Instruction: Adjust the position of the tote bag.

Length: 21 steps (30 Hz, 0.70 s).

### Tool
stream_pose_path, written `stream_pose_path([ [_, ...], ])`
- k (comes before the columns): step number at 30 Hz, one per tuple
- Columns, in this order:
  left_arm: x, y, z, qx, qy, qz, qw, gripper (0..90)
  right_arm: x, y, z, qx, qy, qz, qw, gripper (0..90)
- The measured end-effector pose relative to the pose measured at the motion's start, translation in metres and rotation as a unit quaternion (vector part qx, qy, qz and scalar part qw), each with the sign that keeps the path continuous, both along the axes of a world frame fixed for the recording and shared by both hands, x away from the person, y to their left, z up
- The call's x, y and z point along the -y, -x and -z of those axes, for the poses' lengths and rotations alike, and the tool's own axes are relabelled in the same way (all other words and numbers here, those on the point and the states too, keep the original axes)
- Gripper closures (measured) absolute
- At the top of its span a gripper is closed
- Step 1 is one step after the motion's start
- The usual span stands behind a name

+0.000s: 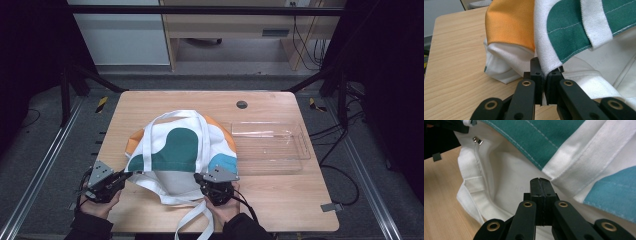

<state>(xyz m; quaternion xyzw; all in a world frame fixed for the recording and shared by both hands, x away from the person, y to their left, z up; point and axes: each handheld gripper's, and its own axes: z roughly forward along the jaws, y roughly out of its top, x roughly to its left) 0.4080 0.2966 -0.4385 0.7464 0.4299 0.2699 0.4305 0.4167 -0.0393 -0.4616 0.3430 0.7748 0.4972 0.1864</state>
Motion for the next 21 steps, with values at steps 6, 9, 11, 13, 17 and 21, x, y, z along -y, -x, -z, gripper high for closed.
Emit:
stream_pose_path([
  [6, 0.001, 0.000, 0.000, 0.001, -0.002, 0.002, 1.0000, 86.8, 0.000, 0.003, -0.008, 0.017, -0.008, 0.002, 0.9998, 90.0],
  [9, 0.001, 0.000, 0.000, 0.000, -0.003, 0.004, 1.0000, 86.8, 0.001, 0.005, -0.014, 0.025, -0.014, 0.003, 0.9996, 90.0],
  [11, 0.002, 0.000, 0.000, 0.000, -0.003, 0.005, 1.0000, 86.8, 0.002, 0.006, -0.018, 0.030, -0.018, 0.004, 0.9994, 90.0],
  [13, 0.002, 0.000, 0.000, 0.000, -0.006, 0.006, 1.0000, 86.9, 0.003, 0.006, -0.020, 0.033, -0.021, 0.004, 0.9992, 90.0],
  [17, 0.002, 0.000, 0.000, -0.001, -0.006, 0.009, 0.9999, 87.0, 0.005, 0.006, -0.028, 0.042, -0.032, 0.006, 0.9986, 90.0],
  [21, 0.003, 0.001, 0.000, -0.002, -0.006, 0.012, 0.9999, 87.0, 0.007, 0.005, -0.035, 0.048, -0.039, 0.006, 0.9981, 90.0],
])
